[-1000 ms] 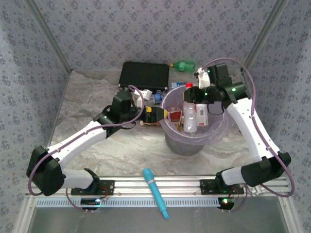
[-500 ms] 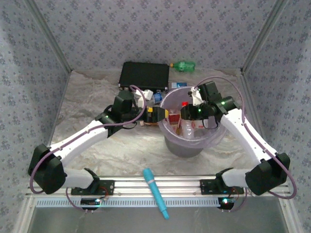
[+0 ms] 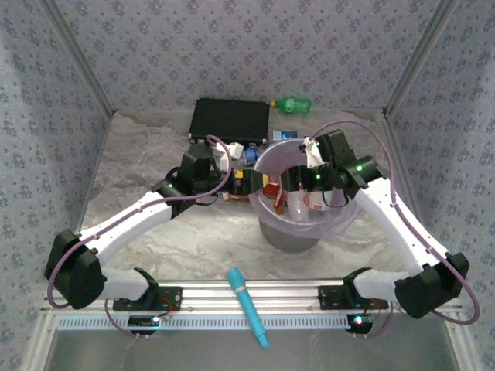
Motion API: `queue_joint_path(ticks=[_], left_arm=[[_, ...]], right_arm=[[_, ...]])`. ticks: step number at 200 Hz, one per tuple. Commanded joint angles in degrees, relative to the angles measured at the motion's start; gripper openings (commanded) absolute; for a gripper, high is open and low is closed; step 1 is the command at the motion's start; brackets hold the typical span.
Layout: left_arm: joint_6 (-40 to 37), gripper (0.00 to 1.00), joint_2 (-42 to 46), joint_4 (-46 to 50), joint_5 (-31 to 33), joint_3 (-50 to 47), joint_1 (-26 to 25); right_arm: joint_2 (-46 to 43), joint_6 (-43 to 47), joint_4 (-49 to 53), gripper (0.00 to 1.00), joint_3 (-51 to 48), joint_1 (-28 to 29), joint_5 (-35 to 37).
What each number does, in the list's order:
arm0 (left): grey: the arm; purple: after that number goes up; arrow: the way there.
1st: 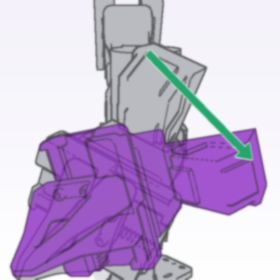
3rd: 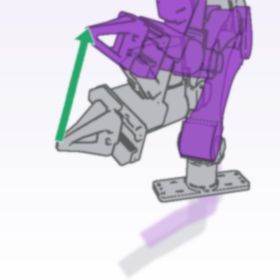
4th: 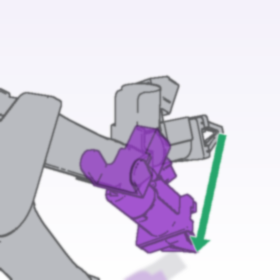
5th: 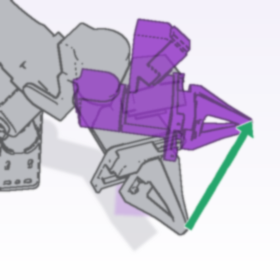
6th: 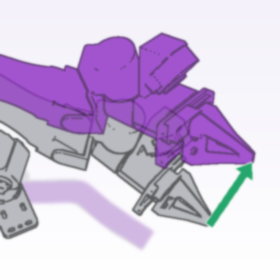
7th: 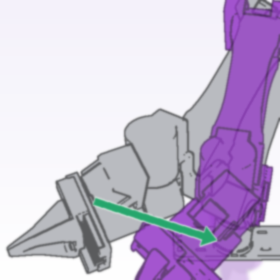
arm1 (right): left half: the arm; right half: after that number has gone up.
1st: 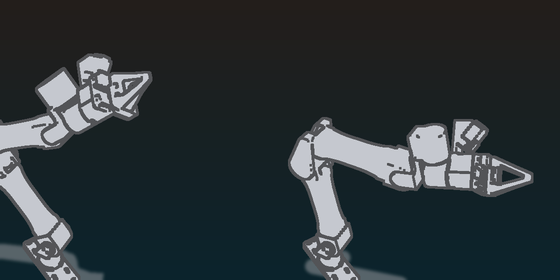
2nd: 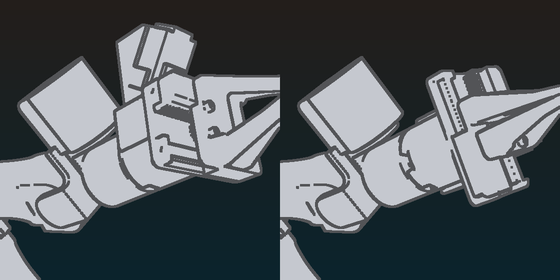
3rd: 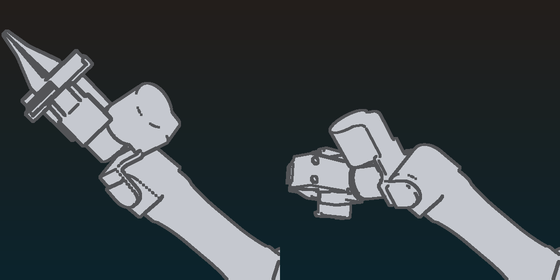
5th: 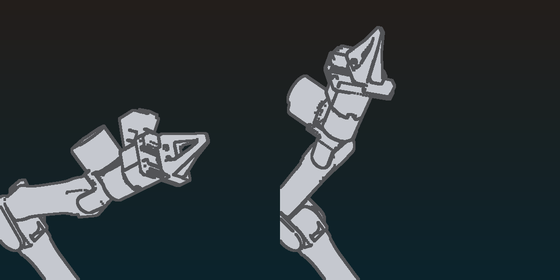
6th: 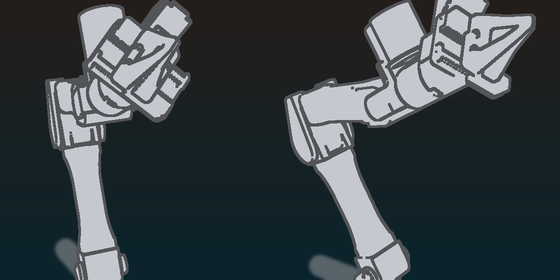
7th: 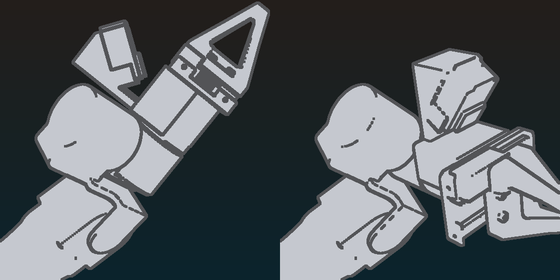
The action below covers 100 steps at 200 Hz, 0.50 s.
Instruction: Put the plastic bottles in the bin
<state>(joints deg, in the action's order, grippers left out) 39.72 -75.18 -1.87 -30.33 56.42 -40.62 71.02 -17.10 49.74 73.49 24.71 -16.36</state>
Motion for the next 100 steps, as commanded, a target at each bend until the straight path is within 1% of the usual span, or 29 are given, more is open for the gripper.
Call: queue_joint_path(ticks=[1, 20, 40, 74, 84, 100], left_arm=[[-0.62, 0.94, -0.24, 0.19, 0.53, 0.18, -0.42], [-0.92, 0.94, 0.35, 0.76, 0.85, 0.16, -0.34], [-1.46, 0.94, 0.84, 1.64, 0.96, 0.44, -0.27], [-2.25, 0.94, 1.01, 2.68, 0.93, 1.53, -0.25], [-2.21, 0.94, 1.08, 2.84, 0.97, 1.84, -0.16], [-2.6, 0.94, 1.4, 3.59, 1.06, 2.34, -0.17]], right_arm=[[-1.93, 1.22, 5.94, 0.73, 4.37, -1.25, 2.09], [-2.53, 2.14, 8.1, 0.7, 6.19, -2.19, 2.51], [-3.64, 3.56, 10.75, 0.69, 9.49, -3.49, 2.41], [-2.31, 5.02, 13.9, 0.7, 18.86, -13.13, 1.78], [-1.5, 4.97, 14.07, 0.71, 19.88, -15.85, 1.21], [0.07, 5.34, 14.2, 0.77, 19.73, -20.17, -0.59]])
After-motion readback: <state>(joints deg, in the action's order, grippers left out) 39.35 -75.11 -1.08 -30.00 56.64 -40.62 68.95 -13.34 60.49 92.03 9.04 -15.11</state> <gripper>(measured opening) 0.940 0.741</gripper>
